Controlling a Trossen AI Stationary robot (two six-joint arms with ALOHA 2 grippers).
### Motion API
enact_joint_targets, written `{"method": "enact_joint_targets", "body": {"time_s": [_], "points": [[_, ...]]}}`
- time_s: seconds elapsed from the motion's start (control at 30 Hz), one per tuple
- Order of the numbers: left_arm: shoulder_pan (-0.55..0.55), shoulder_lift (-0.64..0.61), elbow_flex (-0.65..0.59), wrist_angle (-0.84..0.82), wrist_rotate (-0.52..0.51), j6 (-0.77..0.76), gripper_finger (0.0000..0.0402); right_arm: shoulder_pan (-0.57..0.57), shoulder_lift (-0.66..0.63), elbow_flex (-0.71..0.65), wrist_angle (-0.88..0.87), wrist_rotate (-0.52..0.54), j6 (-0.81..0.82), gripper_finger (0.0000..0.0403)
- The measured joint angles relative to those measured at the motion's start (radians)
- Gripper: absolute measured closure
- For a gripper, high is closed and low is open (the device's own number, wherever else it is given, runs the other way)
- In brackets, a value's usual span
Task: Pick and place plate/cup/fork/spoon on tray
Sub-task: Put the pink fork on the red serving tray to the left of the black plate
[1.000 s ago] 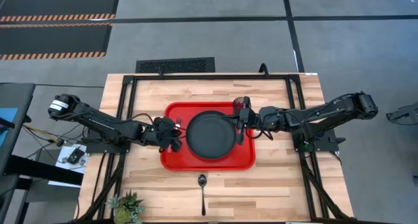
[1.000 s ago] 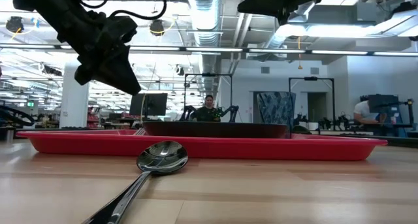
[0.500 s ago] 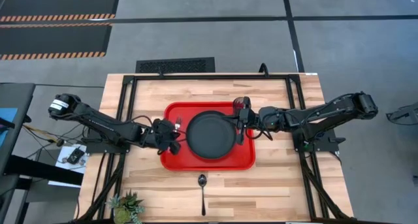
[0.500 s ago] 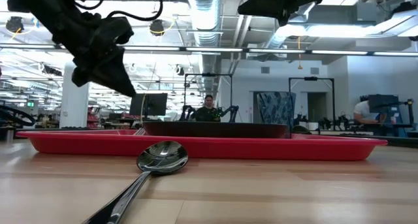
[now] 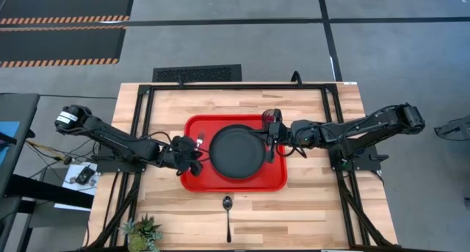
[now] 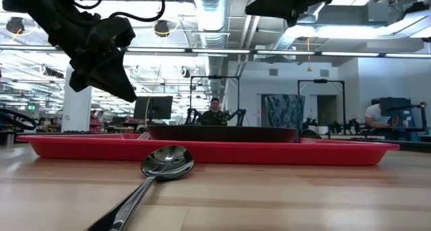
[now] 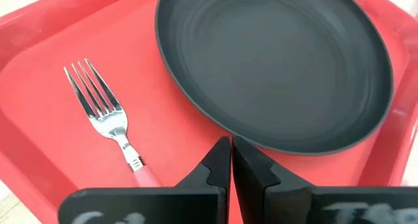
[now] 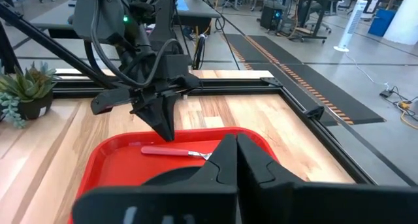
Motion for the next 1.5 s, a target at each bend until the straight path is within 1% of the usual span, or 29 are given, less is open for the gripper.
{"method": "enact_joint_targets", "body": {"time_s": [0.07,0.13,0.2,0.27,0.37,0.43,0.5,0.57,0.7,0.8,0.97,1.03,1.13,1.3,1.37,1.5], "points": [[0.000,0.000,0.000,0.000,0.003,-0.001,0.0401,0.000,0.000,0.000,-0.002,-0.014,-0.003,0.0394],[0.000,0.015,0.000,0.013,0.003,-0.001,0.0401,0.000,0.000,0.000,-0.009,-0.053,-0.005,0.0394],[0.000,0.038,0.000,0.035,0.008,0.011,0.0401,-0.005,0.000,-0.004,-0.016,-0.113,-0.021,0.0394],[0.000,0.075,0.000,0.086,0.022,0.031,0.0401,-0.015,0.000,-0.030,0.009,-0.181,-0.044,0.0394],[0.000,0.118,0.000,0.114,0.036,0.046,0.0401,-0.048,0.000,-0.084,0.075,-0.297,-0.056,0.0394],[0.000,0.132,0.000,0.108,0.035,0.042,0.0401,-0.074,0.000,-0.116,0.111,-0.367,-0.054,0.0394],[0.002,0.131,-0.001,0.101,0.033,0.038,0.0401,-0.096,0.000,-0.138,0.130,-0.412,-0.045,0.0394],[0.002,0.130,-0.001,0.106,0.036,0.024,0.0401,-0.109,0.000,-0.146,0.130,-0.423,-0.042,0.0394],[0.003,0.132,-0.001,0.106,0.075,-0.001,0.0401,-0.115,0.000,-0.146,0.139,-0.422,-0.042,0.0394],[0.013,0.136,-0.001,0.109,0.090,-0.003,0.0401,-0.115,0.000,-0.146,0.138,-0.405,-0.042,0.0394],[0.063,0.174,0.002,0.114,0.091,0.006,0.0401,-0.121,0.000,-0.146,0.156,-0.399,-0.034,0.0394],[0.085,0.197,0.003,0.079,0.093,0.009,0.0401,-0.121,0.000,-0.146,0.163,-0.398,-0.024,0.0394],[0.115,0.225,0.013,0.056,0.064,0.002,0.0401,-0.119,0.000,-0.146,0.167,-0.399,-0.023,0.0394],[0.156,0.228,0.013,0.035,0.025,-0.010,0.0401,-0.119,0.000,-0.146,0.172,-0.398,-0.024,0.0394],[0.170,0.226,0.013,0.023,0.031,-0.009,0.0401,-0.119,0.000,-0.146,0.172,-0.398,-0.024,0.0394],[0.181,0.226,0.013,0.022,0.074,-0.002,0.0401,-0.119,0.000,-0.146,0.172,-0.398,-0.025,0.0394]]}}
